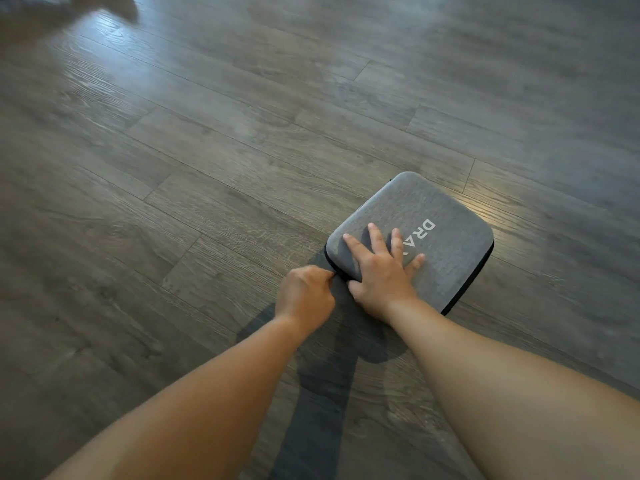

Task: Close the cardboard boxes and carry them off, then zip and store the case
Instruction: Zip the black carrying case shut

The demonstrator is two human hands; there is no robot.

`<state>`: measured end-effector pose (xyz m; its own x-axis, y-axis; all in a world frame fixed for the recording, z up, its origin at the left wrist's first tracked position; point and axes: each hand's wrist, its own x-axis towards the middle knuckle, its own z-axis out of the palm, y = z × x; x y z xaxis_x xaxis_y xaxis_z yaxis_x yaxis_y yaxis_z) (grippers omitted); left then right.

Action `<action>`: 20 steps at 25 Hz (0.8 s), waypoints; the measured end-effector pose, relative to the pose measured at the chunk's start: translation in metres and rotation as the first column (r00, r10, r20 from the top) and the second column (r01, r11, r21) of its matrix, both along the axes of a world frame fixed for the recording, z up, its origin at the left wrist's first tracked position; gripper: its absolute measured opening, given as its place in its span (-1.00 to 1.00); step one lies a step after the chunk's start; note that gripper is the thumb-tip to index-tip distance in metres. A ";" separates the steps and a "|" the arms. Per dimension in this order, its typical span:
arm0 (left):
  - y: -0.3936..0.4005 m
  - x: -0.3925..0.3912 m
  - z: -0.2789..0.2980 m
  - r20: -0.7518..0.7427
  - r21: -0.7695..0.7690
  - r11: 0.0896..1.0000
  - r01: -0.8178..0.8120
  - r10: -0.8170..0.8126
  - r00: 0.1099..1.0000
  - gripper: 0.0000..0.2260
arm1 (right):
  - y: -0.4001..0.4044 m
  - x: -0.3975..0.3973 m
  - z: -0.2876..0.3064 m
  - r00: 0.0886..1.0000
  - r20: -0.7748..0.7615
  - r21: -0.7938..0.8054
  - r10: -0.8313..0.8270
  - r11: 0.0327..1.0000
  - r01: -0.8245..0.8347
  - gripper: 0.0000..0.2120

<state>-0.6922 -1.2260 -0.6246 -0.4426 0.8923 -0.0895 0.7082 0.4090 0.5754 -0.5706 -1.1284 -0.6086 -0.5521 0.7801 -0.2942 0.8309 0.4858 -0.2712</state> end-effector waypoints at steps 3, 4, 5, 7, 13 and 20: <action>-0.002 0.009 0.003 0.008 -0.042 0.999 0.000 0.000 1.000 -0.83 | 0.003 -0.009 0.002 1.000 0.003 -0.006 -0.005 1.000 0.005 -0.14; -0.001 0.006 0.002 0.013 -0.043 0.999 -0.004 0.004 1.000 -0.83 | 0.005 -0.008 0.003 1.000 0.003 0.007 0.016 1.000 -0.016 -0.14; 0.000 0.001 0.003 0.011 -0.045 0.999 0.006 -0.006 1.000 -0.83 | 0.007 -0.003 0.005 0.999 -0.005 0.025 0.046 0.999 -0.046 -0.14; 0.001 -0.009 0.005 -0.011 -0.066 0.998 0.021 -0.022 1.000 -0.79 | 0.009 0.015 0.006 0.993 -0.023 0.058 0.118 0.992 -0.116 -0.11; 0.000 -0.047 0.007 -0.107 -0.101 0.988 -0.119 0.108 0.988 -0.77 | -0.006 0.054 0.010 0.903 0.089 0.058 0.421 0.903 -0.427 0.17; -0.018 -0.048 0.012 -0.071 -0.110 0.979 -0.175 0.168 0.983 -0.82 | -0.011 0.039 0.014 0.859 0.173 0.047 0.482 0.867 -0.496 0.22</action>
